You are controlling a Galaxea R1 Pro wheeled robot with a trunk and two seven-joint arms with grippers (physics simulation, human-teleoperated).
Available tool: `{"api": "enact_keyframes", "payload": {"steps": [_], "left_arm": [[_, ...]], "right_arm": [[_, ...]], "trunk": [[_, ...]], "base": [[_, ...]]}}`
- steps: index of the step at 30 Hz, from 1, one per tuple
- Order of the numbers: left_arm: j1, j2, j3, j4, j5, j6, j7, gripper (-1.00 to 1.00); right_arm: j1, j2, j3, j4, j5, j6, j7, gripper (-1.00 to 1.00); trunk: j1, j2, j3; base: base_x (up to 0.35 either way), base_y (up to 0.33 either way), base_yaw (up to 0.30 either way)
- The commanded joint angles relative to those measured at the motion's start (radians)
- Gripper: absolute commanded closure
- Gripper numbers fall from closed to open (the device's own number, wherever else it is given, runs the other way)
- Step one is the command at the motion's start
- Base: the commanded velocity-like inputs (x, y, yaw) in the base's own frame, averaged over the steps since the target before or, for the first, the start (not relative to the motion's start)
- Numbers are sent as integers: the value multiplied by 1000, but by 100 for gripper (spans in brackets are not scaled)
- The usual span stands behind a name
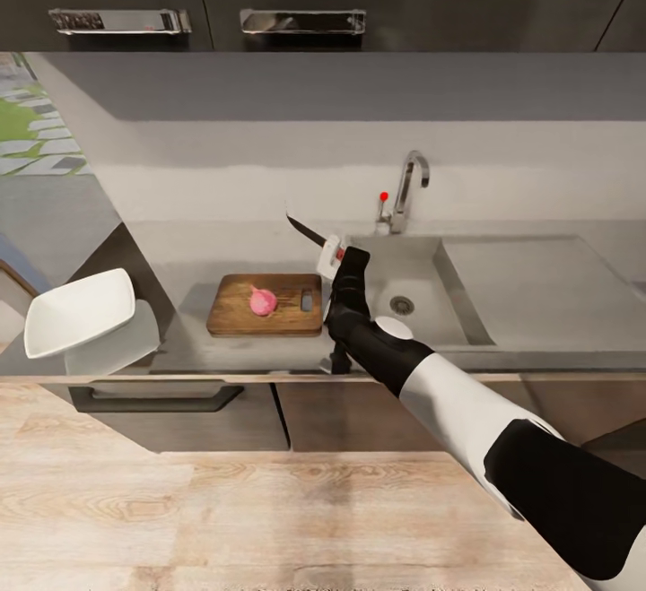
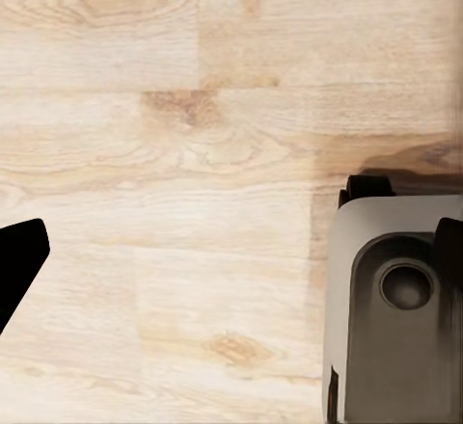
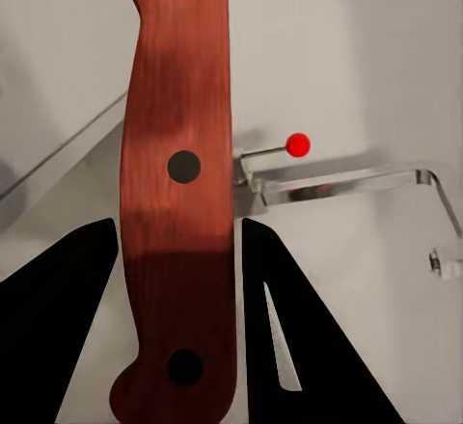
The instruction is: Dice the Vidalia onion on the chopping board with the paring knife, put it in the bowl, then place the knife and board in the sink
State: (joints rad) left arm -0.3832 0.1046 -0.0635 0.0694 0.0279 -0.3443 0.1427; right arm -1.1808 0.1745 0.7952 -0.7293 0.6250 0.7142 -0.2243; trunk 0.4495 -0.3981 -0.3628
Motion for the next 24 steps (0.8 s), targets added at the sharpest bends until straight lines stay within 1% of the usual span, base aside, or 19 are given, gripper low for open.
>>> {"api": "enact_keyframes", "payload": {"steps": [1,24], "left_arm": [[-2,-1,-7,4,3,-7,3,-100],[-2,-3,-6,4,3,-7,3,-100]], "right_arm": [[-1,0,4,1,1,7,-3,100],[0,0,5,-6,1,7,-11,100]], "trunk": [[0,-2,-3],[0,-2,-40]], "base": [[0,0,0],[0,0,0]]}}
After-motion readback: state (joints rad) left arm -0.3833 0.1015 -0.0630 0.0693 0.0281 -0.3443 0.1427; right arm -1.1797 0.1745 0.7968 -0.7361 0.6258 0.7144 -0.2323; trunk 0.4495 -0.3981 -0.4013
